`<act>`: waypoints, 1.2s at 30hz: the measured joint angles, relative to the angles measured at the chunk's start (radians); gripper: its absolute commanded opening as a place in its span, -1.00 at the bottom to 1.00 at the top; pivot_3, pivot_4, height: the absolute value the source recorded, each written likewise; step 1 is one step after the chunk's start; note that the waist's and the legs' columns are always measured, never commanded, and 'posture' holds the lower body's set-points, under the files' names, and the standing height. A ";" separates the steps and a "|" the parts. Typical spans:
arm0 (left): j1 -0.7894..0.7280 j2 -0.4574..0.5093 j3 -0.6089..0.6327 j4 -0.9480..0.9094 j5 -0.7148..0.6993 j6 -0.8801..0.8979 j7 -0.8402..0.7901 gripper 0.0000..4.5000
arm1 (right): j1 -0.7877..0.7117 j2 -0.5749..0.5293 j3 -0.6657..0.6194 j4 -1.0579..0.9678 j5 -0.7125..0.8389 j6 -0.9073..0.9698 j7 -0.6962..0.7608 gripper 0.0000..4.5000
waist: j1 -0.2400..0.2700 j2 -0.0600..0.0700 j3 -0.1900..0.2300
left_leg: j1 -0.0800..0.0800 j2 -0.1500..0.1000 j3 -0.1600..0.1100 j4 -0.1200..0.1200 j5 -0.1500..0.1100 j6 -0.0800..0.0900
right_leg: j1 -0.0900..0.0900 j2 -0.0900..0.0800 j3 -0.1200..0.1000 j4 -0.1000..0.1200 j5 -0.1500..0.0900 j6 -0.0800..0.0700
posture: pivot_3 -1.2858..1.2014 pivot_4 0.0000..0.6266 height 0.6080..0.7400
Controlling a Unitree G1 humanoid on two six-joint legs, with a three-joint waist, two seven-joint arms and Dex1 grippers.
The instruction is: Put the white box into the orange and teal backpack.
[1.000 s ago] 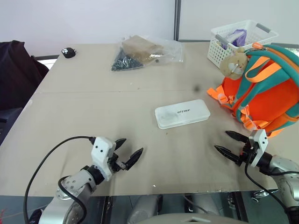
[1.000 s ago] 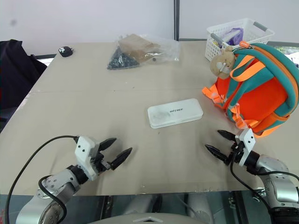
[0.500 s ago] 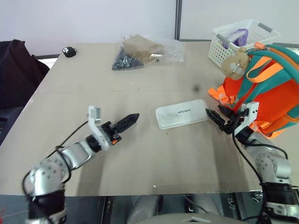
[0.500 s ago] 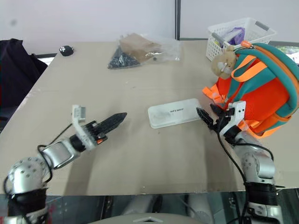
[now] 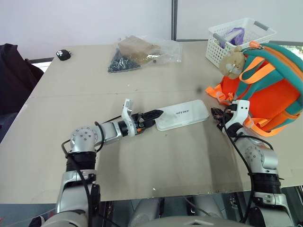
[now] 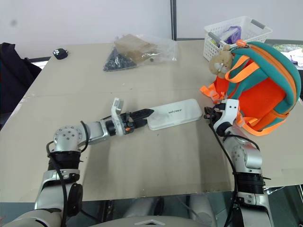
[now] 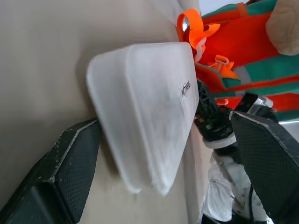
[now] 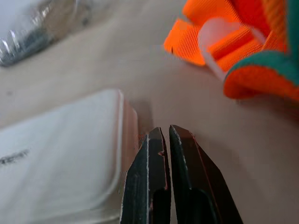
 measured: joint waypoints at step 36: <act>-0.014 -0.126 0.151 0.003 0.231 0.051 -0.041 0.13 | 0.167 -0.001 0.139 -0.084 -0.154 -0.274 0.280 -1.00 | -0.004 0.003 -0.010 | 0.001 0.001 0.000 -0.004 0.000 -0.001 | -0.001 0.000 0.001 -0.001 0.000 0.000 | 0.03 -0.52 1.00</act>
